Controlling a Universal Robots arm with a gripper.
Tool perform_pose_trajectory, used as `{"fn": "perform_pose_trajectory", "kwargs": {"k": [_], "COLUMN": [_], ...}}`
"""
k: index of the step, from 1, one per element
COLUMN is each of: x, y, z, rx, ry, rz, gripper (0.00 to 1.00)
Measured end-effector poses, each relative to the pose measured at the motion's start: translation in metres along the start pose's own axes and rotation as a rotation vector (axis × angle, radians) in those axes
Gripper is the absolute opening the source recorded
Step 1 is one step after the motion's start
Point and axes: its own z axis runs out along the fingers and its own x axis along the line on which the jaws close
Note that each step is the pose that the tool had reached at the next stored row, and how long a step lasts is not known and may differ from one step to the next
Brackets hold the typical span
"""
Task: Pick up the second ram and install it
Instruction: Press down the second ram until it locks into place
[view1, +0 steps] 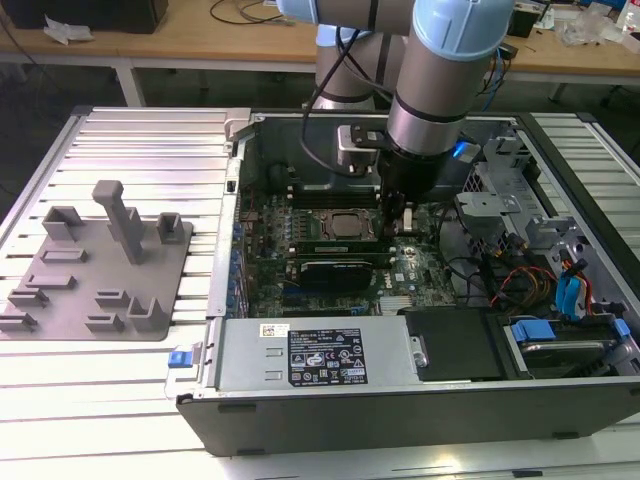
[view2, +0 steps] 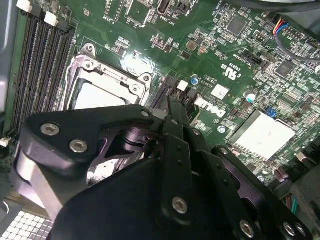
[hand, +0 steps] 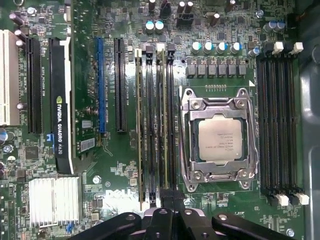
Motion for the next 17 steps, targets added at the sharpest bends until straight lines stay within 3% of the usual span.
{"fn": "perform_pose_trajectory", "kwargs": {"k": [14,15,17], "x": [0.0003,0.0,-0.0005], "y": [-0.0002,-0.0001,0.0002], "z": [0.0056,0.0046,-0.0074], "rx": [0.0,0.0002,0.0001], "ry": [0.0,-0.0013,-0.0003], "rz": [0.0,0.0,0.0], "gripper": [0.08,0.08,0.08]}}
